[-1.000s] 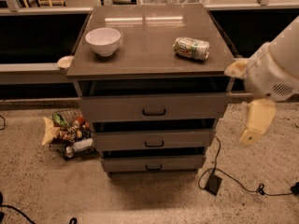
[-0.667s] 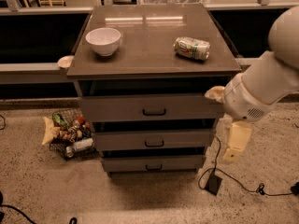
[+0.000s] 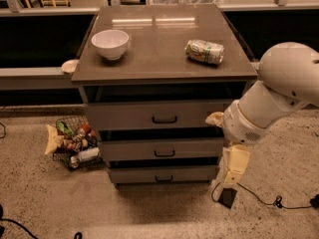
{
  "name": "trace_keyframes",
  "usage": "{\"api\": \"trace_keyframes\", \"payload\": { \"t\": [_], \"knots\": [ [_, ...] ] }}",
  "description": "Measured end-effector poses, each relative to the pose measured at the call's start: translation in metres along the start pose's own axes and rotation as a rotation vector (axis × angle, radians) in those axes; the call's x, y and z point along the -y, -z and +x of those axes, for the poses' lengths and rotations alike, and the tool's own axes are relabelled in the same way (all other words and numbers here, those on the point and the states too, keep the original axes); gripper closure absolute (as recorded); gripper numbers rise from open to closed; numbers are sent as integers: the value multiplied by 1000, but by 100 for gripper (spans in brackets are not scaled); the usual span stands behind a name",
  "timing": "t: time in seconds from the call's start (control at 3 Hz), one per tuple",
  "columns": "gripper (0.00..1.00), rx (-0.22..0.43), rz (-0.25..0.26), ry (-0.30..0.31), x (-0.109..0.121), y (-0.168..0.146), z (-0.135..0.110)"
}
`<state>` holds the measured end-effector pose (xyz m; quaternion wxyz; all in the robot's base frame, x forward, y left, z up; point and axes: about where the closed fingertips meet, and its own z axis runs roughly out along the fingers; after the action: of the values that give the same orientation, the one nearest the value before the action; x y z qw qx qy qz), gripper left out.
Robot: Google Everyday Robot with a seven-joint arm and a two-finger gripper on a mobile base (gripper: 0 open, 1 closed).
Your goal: Open middle drawer
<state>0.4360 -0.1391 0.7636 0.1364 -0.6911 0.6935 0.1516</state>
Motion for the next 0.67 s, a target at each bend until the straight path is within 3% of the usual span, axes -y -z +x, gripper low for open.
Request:
{"api": "trace_keyframes", "payload": {
  "t": [0.33,0.67],
  "knots": [
    [0,-18,-2,-18,3,-13,10],
    [0,-82,7,-7,19,-71,61]
  ]
}}
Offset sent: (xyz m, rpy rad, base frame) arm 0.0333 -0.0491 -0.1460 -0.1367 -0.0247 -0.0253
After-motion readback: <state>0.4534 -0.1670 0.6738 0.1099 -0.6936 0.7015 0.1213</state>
